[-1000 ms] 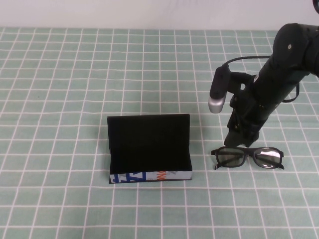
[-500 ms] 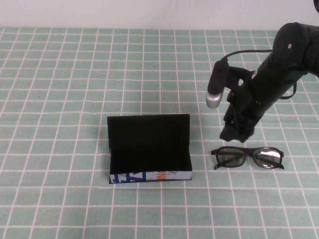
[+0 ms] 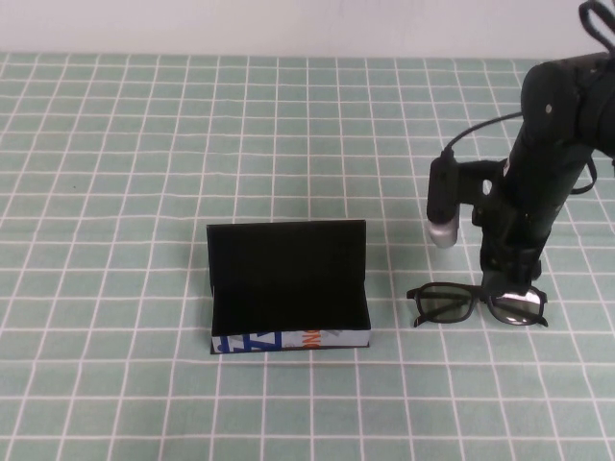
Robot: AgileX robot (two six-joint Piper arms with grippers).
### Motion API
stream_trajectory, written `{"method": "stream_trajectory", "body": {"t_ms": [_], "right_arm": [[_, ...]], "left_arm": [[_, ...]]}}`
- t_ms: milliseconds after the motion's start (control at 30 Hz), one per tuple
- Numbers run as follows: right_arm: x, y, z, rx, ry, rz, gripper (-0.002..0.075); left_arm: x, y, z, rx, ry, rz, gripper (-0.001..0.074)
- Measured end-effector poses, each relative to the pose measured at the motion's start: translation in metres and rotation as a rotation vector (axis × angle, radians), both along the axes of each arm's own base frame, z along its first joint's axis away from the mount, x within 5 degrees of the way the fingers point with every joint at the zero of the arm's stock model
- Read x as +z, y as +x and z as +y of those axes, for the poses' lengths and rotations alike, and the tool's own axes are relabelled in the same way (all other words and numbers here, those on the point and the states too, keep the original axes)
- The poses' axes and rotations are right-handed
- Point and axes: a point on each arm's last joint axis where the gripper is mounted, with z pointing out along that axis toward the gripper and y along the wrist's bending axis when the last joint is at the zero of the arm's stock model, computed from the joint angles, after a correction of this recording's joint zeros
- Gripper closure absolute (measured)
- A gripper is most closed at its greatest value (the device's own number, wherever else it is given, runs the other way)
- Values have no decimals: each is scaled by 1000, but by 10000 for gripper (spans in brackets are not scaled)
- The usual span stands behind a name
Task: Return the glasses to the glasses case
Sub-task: Pick up the glasses from the table
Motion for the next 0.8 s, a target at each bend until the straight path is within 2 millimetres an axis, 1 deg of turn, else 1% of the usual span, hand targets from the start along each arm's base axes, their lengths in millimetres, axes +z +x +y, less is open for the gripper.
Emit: {"method": "stream_trajectory", "body": {"t_ms": [433, 567, 667, 733, 800], "right_arm": [[-30, 8, 2, 0, -21, 57, 364], [-36, 9, 3, -1, -24, 66, 368], [-38, 10, 3, -1, -25, 70, 408], [-38, 10, 3, -1, -26, 71, 458], [-38, 10, 3, -1, -26, 71, 529]], "left_arm": [[0, 0, 0, 0, 0, 0, 737], [0, 0, 0, 0, -2, 0, 737], [0, 0, 0, 0, -2, 0, 737], [0, 0, 0, 0, -2, 0, 737], [0, 0, 0, 0, -2, 0, 737]]}}
